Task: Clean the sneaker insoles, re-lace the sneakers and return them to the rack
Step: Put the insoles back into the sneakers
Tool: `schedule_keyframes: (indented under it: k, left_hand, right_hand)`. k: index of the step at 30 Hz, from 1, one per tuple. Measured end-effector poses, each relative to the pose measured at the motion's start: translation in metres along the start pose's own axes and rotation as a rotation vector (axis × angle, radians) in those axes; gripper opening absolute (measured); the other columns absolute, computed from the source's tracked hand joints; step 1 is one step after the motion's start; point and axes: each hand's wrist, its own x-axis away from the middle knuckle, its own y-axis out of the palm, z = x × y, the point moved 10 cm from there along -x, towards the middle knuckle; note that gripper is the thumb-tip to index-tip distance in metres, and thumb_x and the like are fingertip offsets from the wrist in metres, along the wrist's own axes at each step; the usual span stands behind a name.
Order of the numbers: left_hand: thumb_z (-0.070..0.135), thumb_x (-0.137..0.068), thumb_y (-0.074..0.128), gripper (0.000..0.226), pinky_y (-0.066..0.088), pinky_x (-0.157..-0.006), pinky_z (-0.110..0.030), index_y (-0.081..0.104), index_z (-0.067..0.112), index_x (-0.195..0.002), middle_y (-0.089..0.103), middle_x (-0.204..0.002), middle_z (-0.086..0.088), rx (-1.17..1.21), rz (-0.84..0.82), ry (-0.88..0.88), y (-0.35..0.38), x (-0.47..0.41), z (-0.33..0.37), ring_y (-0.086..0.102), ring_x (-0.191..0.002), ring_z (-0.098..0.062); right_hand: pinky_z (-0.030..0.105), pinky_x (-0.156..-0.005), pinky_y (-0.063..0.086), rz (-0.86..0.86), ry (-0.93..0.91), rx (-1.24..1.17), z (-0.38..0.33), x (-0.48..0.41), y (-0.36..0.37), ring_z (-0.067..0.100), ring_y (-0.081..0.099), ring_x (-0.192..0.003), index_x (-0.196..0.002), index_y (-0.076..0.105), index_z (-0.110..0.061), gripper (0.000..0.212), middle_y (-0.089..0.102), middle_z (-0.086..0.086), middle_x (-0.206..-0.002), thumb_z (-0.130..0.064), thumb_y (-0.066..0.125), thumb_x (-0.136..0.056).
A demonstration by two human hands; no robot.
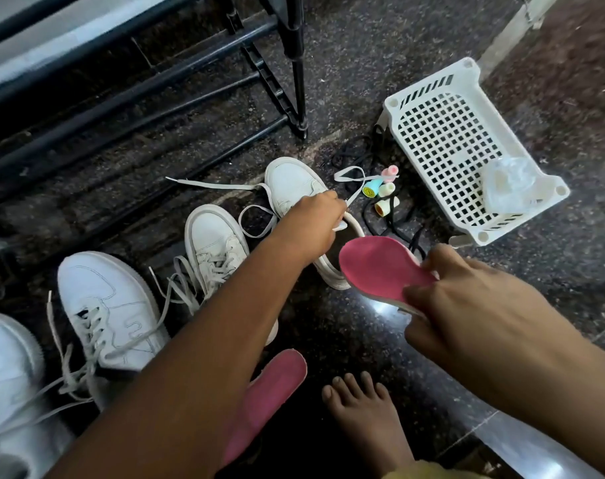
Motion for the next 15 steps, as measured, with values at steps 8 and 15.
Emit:
schedule_keyframes:
  k: [8, 15]
  left_hand:
    - [0.005, -0.086, 0.055, 0.015, 0.045, -0.08, -0.04, 0.046, 0.016, -0.084, 0.054, -0.103, -0.009, 0.031, -0.014, 0.017, 0.001, 0.001, -0.001, 0.056, -0.092, -0.031]
    - [0.004, -0.085, 0.056, 0.023, 0.043, -0.077, -0.037, 0.04, 0.02, -0.084, 0.054, -0.102, -0.008, 0.018, 0.01, 0.038, 0.001, 0.002, -0.002, 0.056, -0.091, -0.029]
  right_hand:
    - [0.042, -0.052, 0.055, -0.039, 0.006, 0.014, 0.002, 0.003, -0.001, 0.028, 0.072, -0.079, -0.103, 0.047, -0.032, 0.033, 0.074, -0.009, -0.093, -0.039, 0.034, -0.073]
    - [0.042, -0.051, 0.055, -0.132, 0.017, 0.096, 0.007, 0.005, 0.012, 0.028, 0.072, -0.077, -0.104, 0.046, -0.031, 0.034, 0.074, -0.008, -0.092, -0.039, 0.034, -0.073]
